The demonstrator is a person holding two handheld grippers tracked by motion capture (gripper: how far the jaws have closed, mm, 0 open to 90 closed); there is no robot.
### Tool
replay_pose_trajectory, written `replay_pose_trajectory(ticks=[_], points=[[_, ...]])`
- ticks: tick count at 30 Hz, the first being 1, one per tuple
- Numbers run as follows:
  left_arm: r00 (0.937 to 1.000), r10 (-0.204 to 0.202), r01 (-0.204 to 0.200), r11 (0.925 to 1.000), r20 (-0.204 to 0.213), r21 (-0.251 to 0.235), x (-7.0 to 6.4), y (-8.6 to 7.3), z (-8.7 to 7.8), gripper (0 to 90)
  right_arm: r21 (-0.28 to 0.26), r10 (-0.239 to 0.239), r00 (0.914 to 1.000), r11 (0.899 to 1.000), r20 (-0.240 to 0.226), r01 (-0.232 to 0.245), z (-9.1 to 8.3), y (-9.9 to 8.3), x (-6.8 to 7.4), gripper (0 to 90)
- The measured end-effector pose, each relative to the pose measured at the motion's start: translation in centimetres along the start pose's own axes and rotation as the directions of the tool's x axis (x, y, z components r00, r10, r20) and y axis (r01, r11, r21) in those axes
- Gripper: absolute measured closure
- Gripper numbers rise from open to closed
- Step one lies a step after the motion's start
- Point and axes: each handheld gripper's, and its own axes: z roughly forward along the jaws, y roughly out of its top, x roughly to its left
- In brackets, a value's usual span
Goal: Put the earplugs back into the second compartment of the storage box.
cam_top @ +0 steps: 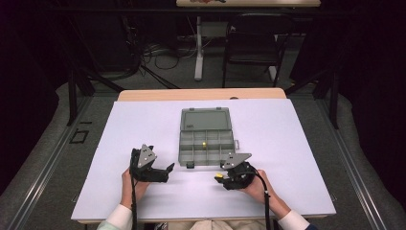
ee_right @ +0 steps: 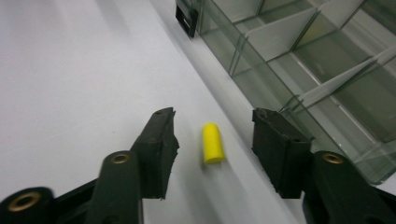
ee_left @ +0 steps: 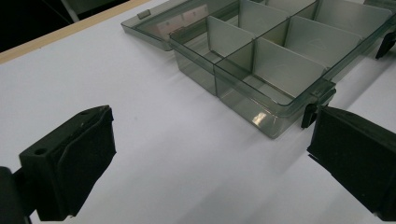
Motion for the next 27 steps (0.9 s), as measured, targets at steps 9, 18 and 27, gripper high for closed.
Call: replay_pose_trajectory(ticks=[9,18,27], points=[[1.0000,-0.002,0.002,1.0000,-0.002,-0.001,0.1,0.0,0.1,0.0,0.031,-0.007,0.9998,0.999,-0.017,0.007,1.1,-0.3,-0.2,68.4],[1.0000,-0.004,0.004,1.0000,0.000,0.004,0.1,-0.1,0.1,0.0,0.040,-0.012,0.9997,0.999,-0.022,0.012,1.5,-0.4,-0.3,78.8],[1.0000,0.003,-0.003,1.0000,0.000,0.003,0.0,0.0,0.1,0.0,0.039,-0.011,0.9999,0.999,-0.013,0.012,1.3,-0.3,-0.2,81.0]])
